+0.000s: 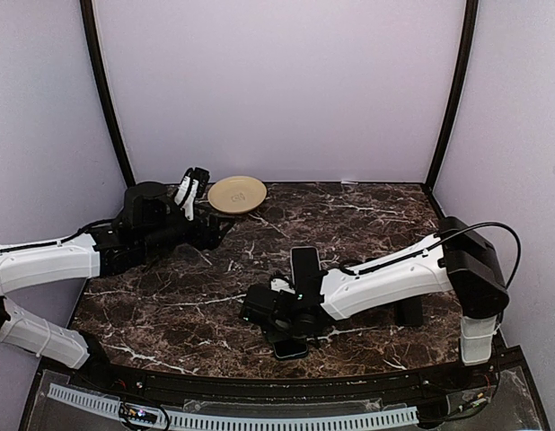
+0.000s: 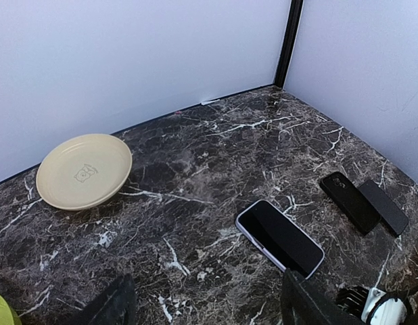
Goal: Put the phone into the phone case
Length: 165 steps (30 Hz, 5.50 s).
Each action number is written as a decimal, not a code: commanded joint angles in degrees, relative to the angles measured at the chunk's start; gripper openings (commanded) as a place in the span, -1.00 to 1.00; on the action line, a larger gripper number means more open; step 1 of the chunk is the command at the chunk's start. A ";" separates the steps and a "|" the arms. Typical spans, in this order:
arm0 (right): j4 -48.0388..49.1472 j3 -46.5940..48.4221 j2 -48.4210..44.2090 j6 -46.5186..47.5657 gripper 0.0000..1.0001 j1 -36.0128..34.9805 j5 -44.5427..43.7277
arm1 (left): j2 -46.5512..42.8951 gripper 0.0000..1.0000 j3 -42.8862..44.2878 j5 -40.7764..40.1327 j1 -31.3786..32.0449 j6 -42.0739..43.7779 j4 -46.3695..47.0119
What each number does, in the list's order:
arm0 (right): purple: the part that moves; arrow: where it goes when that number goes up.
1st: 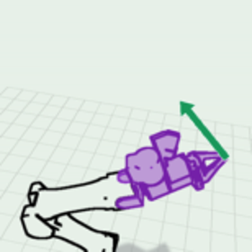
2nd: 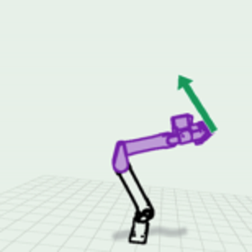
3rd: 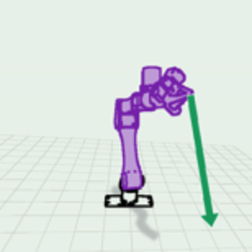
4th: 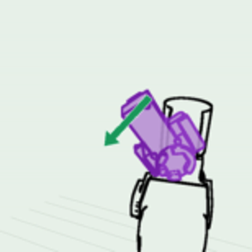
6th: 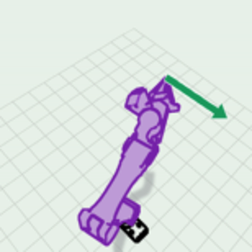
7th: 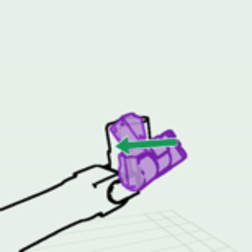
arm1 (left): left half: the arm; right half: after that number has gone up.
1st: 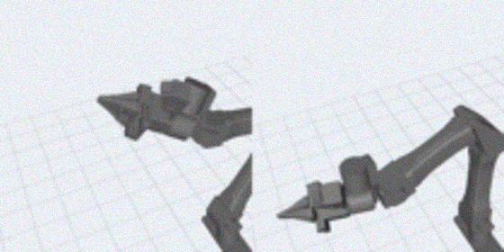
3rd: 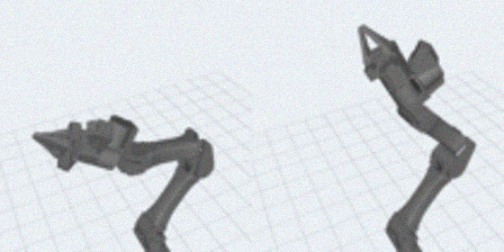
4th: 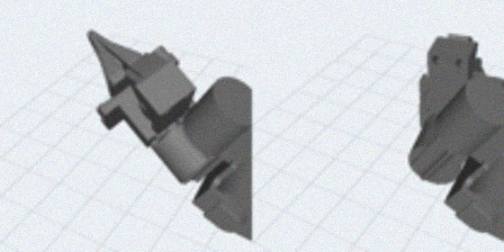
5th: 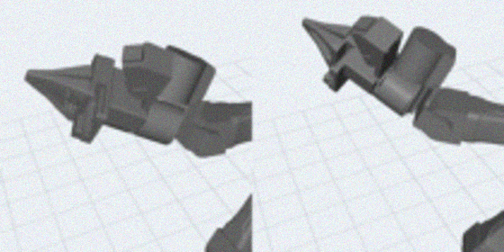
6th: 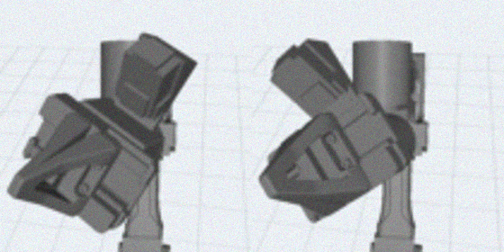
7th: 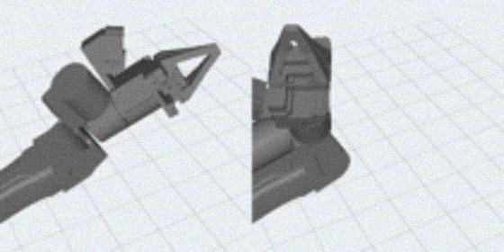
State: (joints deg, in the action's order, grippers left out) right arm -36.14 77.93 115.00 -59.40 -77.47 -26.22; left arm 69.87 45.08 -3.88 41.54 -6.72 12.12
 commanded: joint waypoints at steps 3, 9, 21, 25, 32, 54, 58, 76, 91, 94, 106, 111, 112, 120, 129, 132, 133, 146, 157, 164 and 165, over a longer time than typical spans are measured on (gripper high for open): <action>-6.96 -1.52 1.19 -0.92 -0.17 -0.53 0.75 | -0.04 0.50 1.94 0.36 0.21 -0.31 -0.52; -8.36 -0.32 0.74 -0.89 0.35 -0.57 -1.02 | 0.09 0.50 1.94 0.49 0.26 -0.31 -0.52; -6.50 -0.23 -4.52 1.90 0.74 -0.38 -2.30 | 1.10 0.52 2.18 0.86 0.22 0.63 -0.85; -6.75 0.04 -7.31 4.46 0.70 0.04 -3.42 | 2.09 0.52 2.33 0.89 0.29 1.52 -1.23; -0.59 -9.58 -16.52 8.05 0.31 5.92 -0.47 | 6.37 0.52 7.66 0.38 0.28 12.22 -9.19; 21.95 -29.78 -23.11 22.39 -0.25 15.59 16.07 | 20.17 0.09 14.68 -12.31 10.52 16.03 -31.32; 26.21 -31.54 -24.02 24.18 -0.32 17.87 20.45 | 25.87 -0.02 19.09 -11.83 13.51 15.04 -34.34; 28.37 -31.76 -18.02 21.02 -0.64 19.38 21.85 | 38.68 -0.43 22.81 -7.74 18.99 19.80 -35.29; 30.51 -28.01 -15.13 18.97 -0.67 19.38 25.16 | 44.50 -0.48 29.83 -14.51 24.63 27.12 -37.40; 30.47 -27.26 -15.34 19.04 -0.67 19.38 25.80 | 45.06 -0.49 30.66 -15.01 25.13 27.76 -37.80; 17.09 -24.32 -23.88 23.12 -0.58 20.11 13.48 | 39.77 -0.47 28.08 -10.81 20.35 22.41 -39.06; 15.34 -24.25 -27.08 22.13 -0.47 17.26 11.70 | 31.19 -0.29 24.12 -5.81 15.03 18.13 -38.60; 14.64 -23.50 -27.00 21.55 -0.41 15.87 10.52 | 29.16 -0.26 23.37 -5.18 13.47 16.96 -38.54; 3.77 -10.86 -16.76 14.84 -0.31 3.45 2.91 | 19.28 0.18 21.03 -3.52 3.87 12.35 -35.93; -10.35 3.20 -3.31 10.12 -0.34 -4.57 1.19 | 11.79 0.40 15.36 -2.42 0.95 13.55 -28.43; -11.49 5.00 -1.45 9.52 -0.38 -5.49 2.24 | 10.99 0.41 13.80 -2.20 0.99 14.09 -27.49; -11.70 5.30 -0.88 9.36 -0.40 -5.64 2.69 | 10.75 0.41 13.85 -2.41 0.95 14.06 -27.58; -13.47 1.17 4.38 8.95 -0.64 -5.07 13.33 | 8.59 0.44 12.80 -3.12 0.94 14.58 -26.94; -4.59 -11.33 2.38 10.75 -0.67 -2.08 20.98 | 9.19 0.46 12.75 -3.54 0.91 14.92 -26.80; -2.12 -13.70 5.30 10.95 -0.69 -1.52 21.52 | 8.93 0.47 12.58 -3.79 0.83 15.19 -26.76; -2.93 -13.38 4.97 11.01 -0.70 -1.54 20.92 | 8.92 0.46 12.55 -3.87 0.83 15.17 -26.72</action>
State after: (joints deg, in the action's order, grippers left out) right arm -32.56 70.52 110.43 -48.49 -79.70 -11.55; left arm 79.96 58.74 -6.96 42.63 7.73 -15.07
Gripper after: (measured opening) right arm 0.155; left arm 0.730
